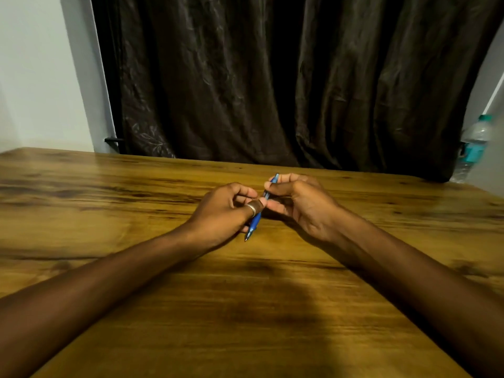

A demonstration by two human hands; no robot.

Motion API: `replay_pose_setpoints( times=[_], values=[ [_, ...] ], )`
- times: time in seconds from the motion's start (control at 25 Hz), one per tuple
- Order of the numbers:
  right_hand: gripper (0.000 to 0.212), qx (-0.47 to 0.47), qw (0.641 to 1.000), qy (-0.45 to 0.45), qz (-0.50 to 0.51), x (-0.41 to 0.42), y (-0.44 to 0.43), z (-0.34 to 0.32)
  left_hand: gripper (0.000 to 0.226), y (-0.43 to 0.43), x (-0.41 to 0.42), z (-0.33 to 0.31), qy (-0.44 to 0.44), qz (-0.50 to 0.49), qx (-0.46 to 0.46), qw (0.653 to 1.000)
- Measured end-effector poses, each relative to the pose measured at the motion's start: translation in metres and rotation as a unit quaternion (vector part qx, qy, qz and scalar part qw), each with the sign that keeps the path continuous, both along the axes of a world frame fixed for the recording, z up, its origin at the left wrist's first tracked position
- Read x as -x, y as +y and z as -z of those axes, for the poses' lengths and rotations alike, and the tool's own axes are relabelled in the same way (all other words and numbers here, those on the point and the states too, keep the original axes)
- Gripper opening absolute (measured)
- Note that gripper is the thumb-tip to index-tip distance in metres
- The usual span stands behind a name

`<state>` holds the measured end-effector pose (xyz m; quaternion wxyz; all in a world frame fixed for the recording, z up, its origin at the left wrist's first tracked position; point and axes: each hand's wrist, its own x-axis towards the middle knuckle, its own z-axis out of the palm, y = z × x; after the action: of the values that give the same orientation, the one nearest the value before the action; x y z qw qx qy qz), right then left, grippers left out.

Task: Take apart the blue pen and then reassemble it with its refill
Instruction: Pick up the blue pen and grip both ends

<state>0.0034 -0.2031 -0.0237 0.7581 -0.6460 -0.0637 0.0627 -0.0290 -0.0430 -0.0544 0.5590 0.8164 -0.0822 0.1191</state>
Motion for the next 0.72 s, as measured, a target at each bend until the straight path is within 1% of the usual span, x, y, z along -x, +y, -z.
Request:
replay_pose_setpoints(
  times=[0.08,0.16,0.28,0.36,0.44,0.48,0.6,0.72],
  values=[
    [0.007,-0.021,1.0,0.008,0.004,0.001,-0.001,0.007,0.028,0.0,0.002,-0.002,0.022,0.02,0.009,1.0],
    [0.005,-0.017,1.0,0.006,0.015,0.001,0.0,0.014,0.033,0.001,0.004,-0.004,0.045,0.047,0.011,0.998],
    [0.002,-0.009,1.0,-0.008,0.021,0.0,0.001,0.017,0.039,0.004,0.007,-0.008,0.066,0.081,0.043,0.994],
    [0.011,-0.009,0.999,-0.014,0.028,0.0,0.001,0.018,0.038,0.005,0.007,-0.008,0.076,0.094,0.053,0.991],
    [0.018,0.01,0.999,-0.022,0.049,-0.001,0.0,0.018,0.034,0.006,0.005,-0.006,0.081,0.104,0.056,0.99],
    [0.019,0.017,0.998,-0.025,0.054,-0.002,0.0,0.018,0.031,0.007,0.005,-0.006,0.08,0.108,0.06,0.989],
    [0.013,-0.007,0.999,-0.025,0.038,-0.004,-0.003,0.018,0.02,0.007,0.005,-0.007,0.07,0.094,0.069,0.991],
    [0.007,-0.033,0.999,-0.029,-0.009,-0.003,-0.006,0.017,0.015,0.007,0.004,-0.008,0.067,0.063,0.075,0.993]
  ],
)
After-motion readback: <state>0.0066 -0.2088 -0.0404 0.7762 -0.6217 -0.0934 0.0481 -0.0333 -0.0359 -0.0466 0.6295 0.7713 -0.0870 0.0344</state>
